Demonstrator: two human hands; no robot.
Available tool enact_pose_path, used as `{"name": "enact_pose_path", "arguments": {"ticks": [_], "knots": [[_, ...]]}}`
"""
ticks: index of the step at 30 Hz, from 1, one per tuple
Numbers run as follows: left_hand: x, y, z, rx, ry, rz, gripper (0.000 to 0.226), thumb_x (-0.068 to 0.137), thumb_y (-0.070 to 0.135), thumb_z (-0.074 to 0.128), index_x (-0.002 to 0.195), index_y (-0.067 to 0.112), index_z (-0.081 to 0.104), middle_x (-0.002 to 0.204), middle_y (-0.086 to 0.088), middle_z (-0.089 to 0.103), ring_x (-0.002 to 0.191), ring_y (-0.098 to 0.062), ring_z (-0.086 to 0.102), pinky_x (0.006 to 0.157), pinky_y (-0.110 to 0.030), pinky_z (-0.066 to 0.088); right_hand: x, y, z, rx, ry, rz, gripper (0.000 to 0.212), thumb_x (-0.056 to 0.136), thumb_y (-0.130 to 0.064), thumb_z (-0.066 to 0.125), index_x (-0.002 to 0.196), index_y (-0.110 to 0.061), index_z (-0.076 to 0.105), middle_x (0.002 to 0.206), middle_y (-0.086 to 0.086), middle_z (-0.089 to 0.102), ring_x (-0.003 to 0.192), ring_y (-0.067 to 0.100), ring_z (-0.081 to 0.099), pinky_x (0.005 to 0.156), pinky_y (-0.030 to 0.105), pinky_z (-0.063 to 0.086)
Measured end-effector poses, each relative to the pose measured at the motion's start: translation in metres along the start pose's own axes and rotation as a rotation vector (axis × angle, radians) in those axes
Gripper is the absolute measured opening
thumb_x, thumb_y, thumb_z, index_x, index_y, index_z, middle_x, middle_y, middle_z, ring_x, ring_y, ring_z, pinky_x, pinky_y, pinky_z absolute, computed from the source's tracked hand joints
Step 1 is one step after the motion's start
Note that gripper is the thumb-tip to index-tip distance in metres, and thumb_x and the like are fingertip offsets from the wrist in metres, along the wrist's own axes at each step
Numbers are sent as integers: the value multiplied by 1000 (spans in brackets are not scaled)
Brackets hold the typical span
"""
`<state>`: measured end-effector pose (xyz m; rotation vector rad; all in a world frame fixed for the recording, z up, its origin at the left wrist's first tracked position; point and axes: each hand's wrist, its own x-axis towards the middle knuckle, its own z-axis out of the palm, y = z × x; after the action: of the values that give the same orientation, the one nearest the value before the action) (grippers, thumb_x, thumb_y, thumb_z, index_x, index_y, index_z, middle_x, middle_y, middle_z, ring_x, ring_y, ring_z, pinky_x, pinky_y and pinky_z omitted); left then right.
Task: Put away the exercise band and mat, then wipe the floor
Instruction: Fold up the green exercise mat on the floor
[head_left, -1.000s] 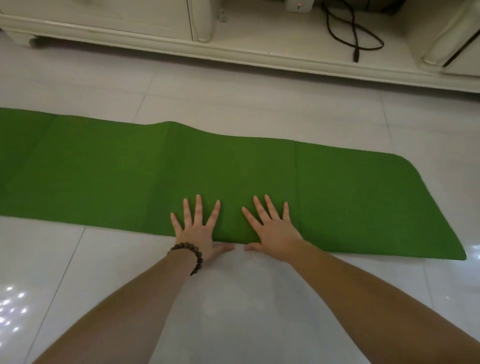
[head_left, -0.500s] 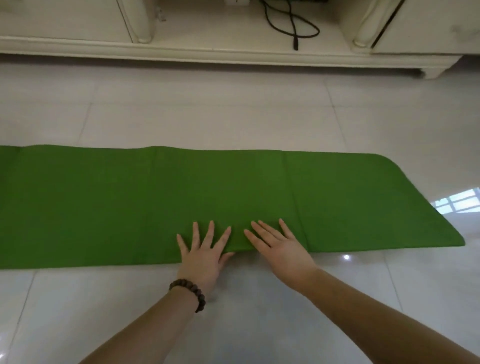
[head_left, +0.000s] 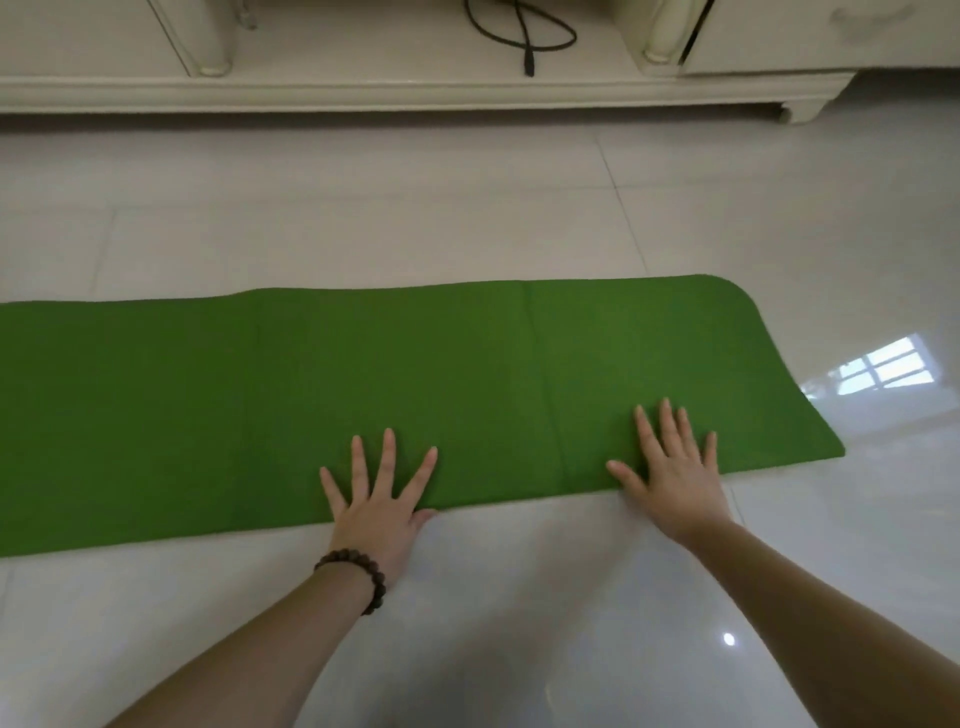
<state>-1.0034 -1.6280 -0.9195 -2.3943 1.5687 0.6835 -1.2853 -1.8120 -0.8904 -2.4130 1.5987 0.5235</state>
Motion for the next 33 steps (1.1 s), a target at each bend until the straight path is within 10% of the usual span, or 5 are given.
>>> {"name": "enact_pose_path", "arguments": {"ticks": [4, 15, 20, 24, 33], "knots": [[-2, -2, -10, 11, 1, 9, 61, 96, 60, 15, 144, 45, -19, 157, 2, -24, 142, -37, -23, 110, -66, -10, -4, -145, 6, -77, -42, -573, 77, 93, -53, 32, 149, -23, -11, 154, 0, -23, 144, 22, -17, 115, 53, -11], [-21, -81, -39, 122, 99, -69, 92, 91, -1, 40, 145, 36, -25, 158, -1, -23, 144, -31, -20, 115, -59, -5, 5, -110, -19, -150, 75, -596, 91, 78, 15, 38, 143, -25, -12, 159, -2, -2, 145, 21, -9, 118, 46, -1], [-8, -67, -26, 55, -54, 16, 85, 94, 1, 40, 149, 39, -13, 159, 6, -19, 144, -27, -21, 110, -67, -8, 18, -42, -28, -280, -54, -188, 85, 90, -6, 39, 140, -35, -23, 159, -5, -9, 146, 19, -6, 117, 53, 7], [-3, -63, -14, 31, -53, 42, 76, 100, 29, 44, 148, 40, -13, 158, 6, -22, 143, -28, -25, 108, -68, -12, 5, -119, -19, -224, -166, -507, 91, 77, -82, 21, 139, -38, -28, 147, -7, -34, 141, 17, -26, 115, 53, -8], [-36, -191, 2, -100, 107, -337, 69, 85, 74, 3, 142, 46, -24, 153, 9, -31, 143, -24, -26, 114, -58, -10, 21, -319, 1, -242, -47, -743, 88, 64, -73, -29, 145, -41, -16, 154, -6, -25, 141, 19, -26, 109, 65, -11]]}}
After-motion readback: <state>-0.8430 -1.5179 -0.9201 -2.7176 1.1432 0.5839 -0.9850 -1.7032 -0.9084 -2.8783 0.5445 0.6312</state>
